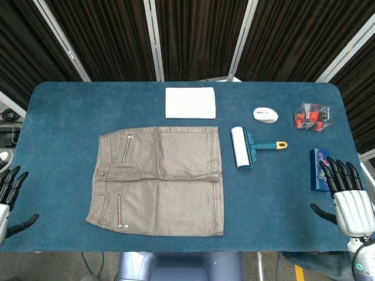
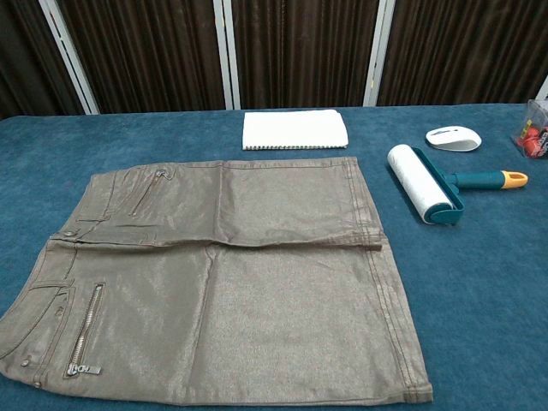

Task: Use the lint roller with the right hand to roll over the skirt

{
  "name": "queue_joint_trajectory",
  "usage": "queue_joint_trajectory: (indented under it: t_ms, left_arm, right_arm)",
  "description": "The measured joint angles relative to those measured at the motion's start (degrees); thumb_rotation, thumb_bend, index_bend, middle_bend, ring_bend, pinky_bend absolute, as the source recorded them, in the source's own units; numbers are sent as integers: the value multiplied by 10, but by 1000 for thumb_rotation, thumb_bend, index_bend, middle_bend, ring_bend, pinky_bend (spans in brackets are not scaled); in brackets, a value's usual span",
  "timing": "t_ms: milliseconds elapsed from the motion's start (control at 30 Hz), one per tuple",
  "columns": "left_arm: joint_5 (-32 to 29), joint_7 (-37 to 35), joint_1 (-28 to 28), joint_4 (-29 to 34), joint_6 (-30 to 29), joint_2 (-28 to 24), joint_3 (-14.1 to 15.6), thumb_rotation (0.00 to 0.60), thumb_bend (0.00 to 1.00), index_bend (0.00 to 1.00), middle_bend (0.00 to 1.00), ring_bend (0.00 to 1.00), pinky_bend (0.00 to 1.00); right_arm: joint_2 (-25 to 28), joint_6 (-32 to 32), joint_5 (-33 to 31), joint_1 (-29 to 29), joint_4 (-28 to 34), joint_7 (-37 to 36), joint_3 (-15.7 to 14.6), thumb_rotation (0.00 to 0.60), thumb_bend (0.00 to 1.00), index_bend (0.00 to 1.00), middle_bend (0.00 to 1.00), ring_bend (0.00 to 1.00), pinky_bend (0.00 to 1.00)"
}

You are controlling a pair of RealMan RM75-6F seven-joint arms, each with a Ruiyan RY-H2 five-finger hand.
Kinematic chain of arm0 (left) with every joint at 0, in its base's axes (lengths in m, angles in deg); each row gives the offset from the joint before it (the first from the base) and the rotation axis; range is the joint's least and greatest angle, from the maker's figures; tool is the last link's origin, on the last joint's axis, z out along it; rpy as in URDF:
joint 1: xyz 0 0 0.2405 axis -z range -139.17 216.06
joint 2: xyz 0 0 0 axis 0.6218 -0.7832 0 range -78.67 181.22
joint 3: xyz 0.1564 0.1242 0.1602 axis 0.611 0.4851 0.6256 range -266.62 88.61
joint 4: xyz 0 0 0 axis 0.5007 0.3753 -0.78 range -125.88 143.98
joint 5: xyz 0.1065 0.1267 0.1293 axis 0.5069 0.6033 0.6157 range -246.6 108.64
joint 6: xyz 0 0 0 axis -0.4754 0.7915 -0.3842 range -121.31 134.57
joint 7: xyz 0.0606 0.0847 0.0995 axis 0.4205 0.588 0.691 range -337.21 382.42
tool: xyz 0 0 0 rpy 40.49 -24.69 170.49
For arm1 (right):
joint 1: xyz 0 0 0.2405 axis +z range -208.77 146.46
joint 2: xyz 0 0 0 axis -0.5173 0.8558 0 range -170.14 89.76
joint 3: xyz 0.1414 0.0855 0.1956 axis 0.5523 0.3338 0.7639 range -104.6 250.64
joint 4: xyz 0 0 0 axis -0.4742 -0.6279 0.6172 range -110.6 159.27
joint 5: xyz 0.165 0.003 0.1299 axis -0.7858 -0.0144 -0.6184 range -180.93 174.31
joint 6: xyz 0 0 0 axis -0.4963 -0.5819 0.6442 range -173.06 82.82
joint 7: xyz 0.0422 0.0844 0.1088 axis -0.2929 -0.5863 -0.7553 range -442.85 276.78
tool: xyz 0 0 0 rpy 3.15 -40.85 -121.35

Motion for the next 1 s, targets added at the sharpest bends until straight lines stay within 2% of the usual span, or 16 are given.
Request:
queue_joint_trajectory:
  t_ms: [333, 533, 600, 700, 867, 1000]
  left_arm:
    - [-6, 0, 1, 0, 7, 0, -1, 600, 0, 0, 0, 0, 0]
    - [-2, 4, 6, -5, 10, 4, -3, 600, 0, 0, 0, 0, 0]
    - [1, 10, 8, -7, 10, 8, -4, 600, 0, 0, 0, 0, 0]
    - [-2, 15, 13, -7, 20, 12, -6, 600, 0, 0, 0, 0, 0]
    - [-39, 22, 25, 0, 54, 15, -16, 600, 0, 0, 0, 0, 0]
    - [-56, 32, 31, 2, 63, 19, -24, 600, 0, 0, 0, 0, 0]
  right_arm:
    - [-2, 10, -4, 2, -2, 5, -1, 600, 0, 0, 0, 0, 0]
    - [1, 53, -23, 25, -7, 7, 9, 600, 0, 0, 3, 0, 0]
    - [4, 82, -31, 43, -11, 10, 16, 600, 0, 0, 33, 0, 0]
    - [12, 137, -48, 79, -16, 11, 32, 600, 3, 41, 121, 23, 53]
    - [6, 272, -93, 186, -59, 16, 76, 600, 138, 149, 258, 172, 202]
    - [-23, 363, -132, 267, -121, 23, 98, 600, 187, 168, 293, 209, 230]
